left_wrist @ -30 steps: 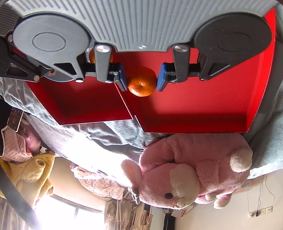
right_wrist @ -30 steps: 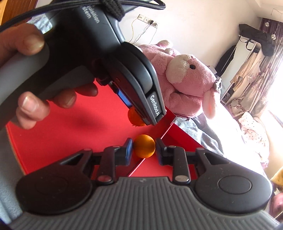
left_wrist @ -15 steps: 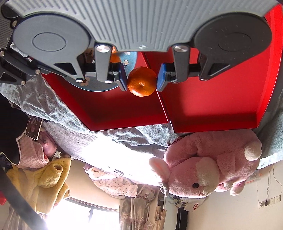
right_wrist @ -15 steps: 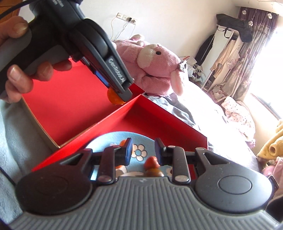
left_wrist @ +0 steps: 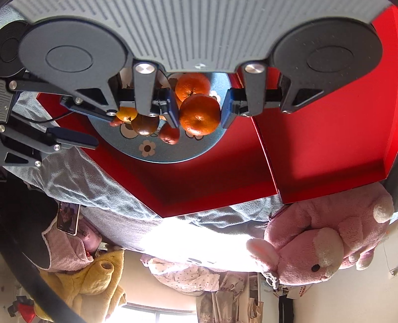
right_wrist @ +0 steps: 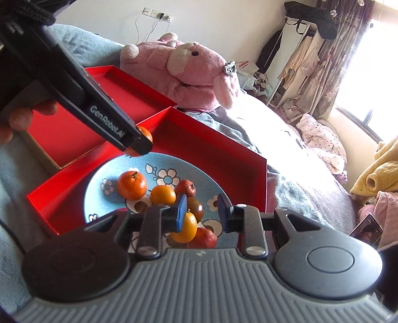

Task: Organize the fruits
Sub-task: 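Release tangerine from left tool onto plate while right tool releases its tangerine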

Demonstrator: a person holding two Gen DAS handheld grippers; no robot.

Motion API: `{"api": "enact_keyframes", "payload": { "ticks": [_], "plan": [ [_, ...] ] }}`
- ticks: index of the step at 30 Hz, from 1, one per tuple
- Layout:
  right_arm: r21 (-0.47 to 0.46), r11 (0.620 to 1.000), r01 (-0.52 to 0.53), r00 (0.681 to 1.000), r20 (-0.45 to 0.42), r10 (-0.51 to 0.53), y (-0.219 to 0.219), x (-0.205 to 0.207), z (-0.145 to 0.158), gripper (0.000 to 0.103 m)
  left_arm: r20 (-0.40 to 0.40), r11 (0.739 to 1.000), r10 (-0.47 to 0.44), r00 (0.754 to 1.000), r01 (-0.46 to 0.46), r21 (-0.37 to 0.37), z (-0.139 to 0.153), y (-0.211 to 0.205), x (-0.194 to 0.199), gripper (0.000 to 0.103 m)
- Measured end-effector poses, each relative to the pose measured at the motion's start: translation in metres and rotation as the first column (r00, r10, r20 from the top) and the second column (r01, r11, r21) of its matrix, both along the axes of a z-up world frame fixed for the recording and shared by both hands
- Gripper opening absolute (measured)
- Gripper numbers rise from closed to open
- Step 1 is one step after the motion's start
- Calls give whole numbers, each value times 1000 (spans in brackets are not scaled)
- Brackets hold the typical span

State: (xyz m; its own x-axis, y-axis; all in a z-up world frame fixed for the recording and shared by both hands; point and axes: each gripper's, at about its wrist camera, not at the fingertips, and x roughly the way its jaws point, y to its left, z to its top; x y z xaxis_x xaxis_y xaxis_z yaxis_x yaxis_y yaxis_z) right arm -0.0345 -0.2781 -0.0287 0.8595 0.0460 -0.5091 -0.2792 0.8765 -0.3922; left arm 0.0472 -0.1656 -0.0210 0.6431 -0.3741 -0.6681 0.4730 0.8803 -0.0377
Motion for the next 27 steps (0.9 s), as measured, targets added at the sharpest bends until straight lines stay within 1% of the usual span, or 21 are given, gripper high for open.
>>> {"api": "enact_keyframes", "payload": {
  "ticks": [6, 10, 13, 21, 22, 23, 24, 25, 26, 27],
  "plan": [
    [-13, 1000, -5, 1000, -26, 5, 1, -4, -5, 30, -5, 993, -97, 995, 97, 62, -18, -24, -14, 43],
    [-20, 1000, 5, 999, -36, -6, -2, -4, -6, 30, -11, 991, -111, 994, 112, 75, -24, -29, -16, 43],
    [-15, 1000, 16, 999, -35, -17, -6, -5, -4, 30, -1, 989, -115, 993, 115, 89, -26, -31, -17, 43],
    [-17, 999, 29, 999, -26, -29, -10, -8, -1, 30, -14, 985, -131, 991, 132, 114, -30, -34, -21, 45],
    [-17, 999, 30, 999, -23, -31, -11, -9, 0, 30, -14, 984, -131, 991, 132, 117, -30, -35, -21, 49],
    [-18, 999, 32, 999, -21, -33, -12, -10, 1, 30, -2, 984, -128, 992, 128, 121, -29, -35, -23, 57],
    [-18, 999, 35, 999, -19, -35, -12, -10, 2, 30, 11, 985, -120, 993, 118, 126, -28, -35, -25, 61],
    [-19, 999, 42, 999, -13, -43, -13, -11, 3, 30, 17, 985, -117, 993, 114, 128, -27, -35, -25, 68],
    [-15, 999, 48, 999, -8, -48, -14, -12, 4, 30, 25, 986, -114, 993, 110, 124, -25, -34, -27, 71],
    [-7, 998, 55, 998, -7, -55, -16, -12, 6, 30, 28, 987, -111, 993, 107, 120, -25, -33, -27, 72]
  ]
}}
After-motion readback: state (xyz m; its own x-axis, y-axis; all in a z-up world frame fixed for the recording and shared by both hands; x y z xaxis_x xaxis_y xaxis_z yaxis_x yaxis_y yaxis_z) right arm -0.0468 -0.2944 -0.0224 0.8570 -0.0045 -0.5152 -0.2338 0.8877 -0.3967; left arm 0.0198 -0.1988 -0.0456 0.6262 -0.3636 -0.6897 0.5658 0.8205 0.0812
